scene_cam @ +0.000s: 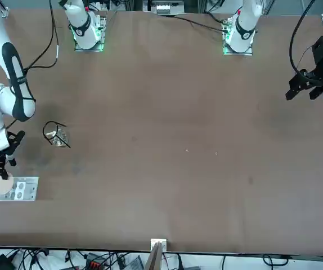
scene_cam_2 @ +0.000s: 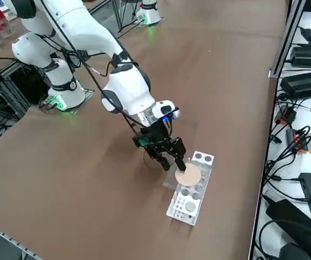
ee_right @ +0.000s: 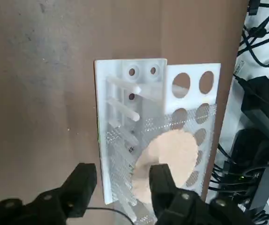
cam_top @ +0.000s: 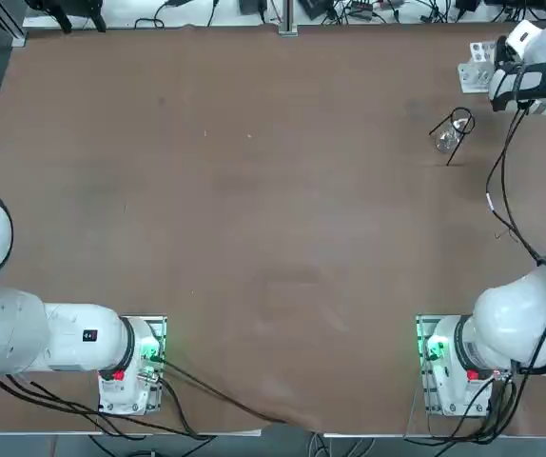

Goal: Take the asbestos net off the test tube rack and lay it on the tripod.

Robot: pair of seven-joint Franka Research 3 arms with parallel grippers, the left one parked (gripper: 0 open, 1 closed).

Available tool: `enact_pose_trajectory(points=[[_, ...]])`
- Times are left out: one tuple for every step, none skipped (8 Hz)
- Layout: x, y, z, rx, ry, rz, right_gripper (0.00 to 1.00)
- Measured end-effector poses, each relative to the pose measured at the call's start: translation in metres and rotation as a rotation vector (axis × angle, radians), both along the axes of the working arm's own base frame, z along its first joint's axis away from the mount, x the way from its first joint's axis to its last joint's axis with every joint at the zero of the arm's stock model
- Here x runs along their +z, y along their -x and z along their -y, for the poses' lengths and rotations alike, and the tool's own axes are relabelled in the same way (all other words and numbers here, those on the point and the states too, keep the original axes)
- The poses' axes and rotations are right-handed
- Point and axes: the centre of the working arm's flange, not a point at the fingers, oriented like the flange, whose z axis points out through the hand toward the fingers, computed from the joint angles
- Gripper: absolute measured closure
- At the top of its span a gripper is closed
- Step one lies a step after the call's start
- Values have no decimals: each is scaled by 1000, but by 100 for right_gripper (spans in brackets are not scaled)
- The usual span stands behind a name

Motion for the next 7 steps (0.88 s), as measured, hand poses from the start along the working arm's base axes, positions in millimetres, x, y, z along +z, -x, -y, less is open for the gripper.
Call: enact_pose_trajectory(points=[[0, 0, 0, 0, 0, 1, 41], [0, 0, 0, 0, 1, 2, 45], [1, 0, 0, 0, 1, 3, 66], [1, 0, 1, 0, 2, 5, 74], [3, -2, 1, 0, 5, 10, 84], [9, -4, 2, 1, 8, 21, 98], [19, -5, 4, -1, 14, 36, 99]])
